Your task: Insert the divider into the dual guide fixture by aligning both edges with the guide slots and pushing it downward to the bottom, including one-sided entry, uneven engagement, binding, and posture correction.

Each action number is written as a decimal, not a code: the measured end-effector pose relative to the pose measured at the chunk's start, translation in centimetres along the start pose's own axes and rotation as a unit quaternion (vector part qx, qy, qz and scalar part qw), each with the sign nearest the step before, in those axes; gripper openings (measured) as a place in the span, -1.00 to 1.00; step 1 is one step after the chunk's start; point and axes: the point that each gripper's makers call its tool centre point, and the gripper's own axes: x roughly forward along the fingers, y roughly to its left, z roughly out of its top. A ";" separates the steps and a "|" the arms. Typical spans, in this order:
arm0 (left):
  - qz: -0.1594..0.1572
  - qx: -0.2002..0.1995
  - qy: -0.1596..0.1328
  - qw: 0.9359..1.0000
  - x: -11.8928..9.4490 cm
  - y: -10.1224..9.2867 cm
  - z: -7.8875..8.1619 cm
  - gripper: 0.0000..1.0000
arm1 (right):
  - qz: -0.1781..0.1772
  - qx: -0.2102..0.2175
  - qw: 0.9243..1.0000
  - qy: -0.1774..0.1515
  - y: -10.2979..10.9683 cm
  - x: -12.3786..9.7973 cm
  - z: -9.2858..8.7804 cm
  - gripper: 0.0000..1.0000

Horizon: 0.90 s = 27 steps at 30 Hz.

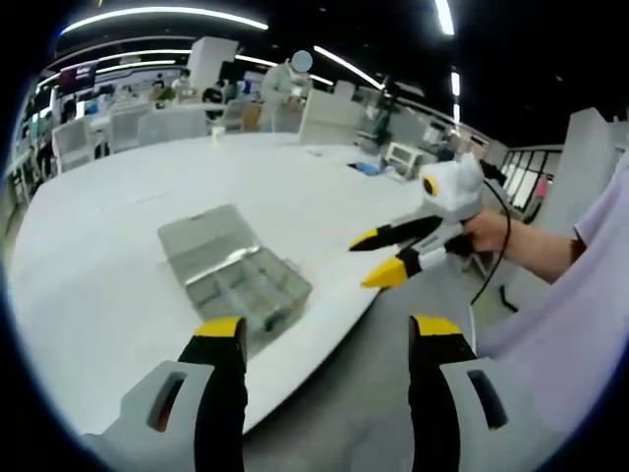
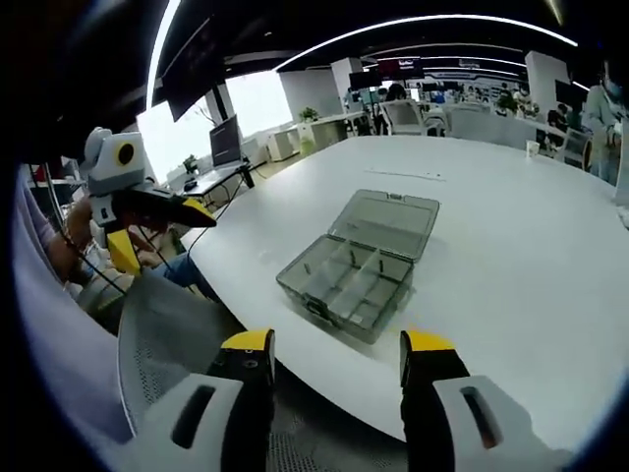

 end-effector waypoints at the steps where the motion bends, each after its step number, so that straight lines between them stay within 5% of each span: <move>1: 0.000 0.000 0.000 1.000 0.0 0.0 0.0 0.30 | -0.006 0.005 1.000 0.000 -0.4 -0.3 -0.2 -0.06; 13: -0.010 0.004 -0.001 1.000 0.7 -1.0 0.1 0.30 | -0.032 0.018 0.999 -0.008 -1.9 -2.1 -0.8 -0.06; 27: -0.031 0.016 -0.013 0.999 0.8 -2.1 1.4 0.30 | -0.091 0.064 0.994 -0.006 -6.9 -4.6 -2.3 -0.10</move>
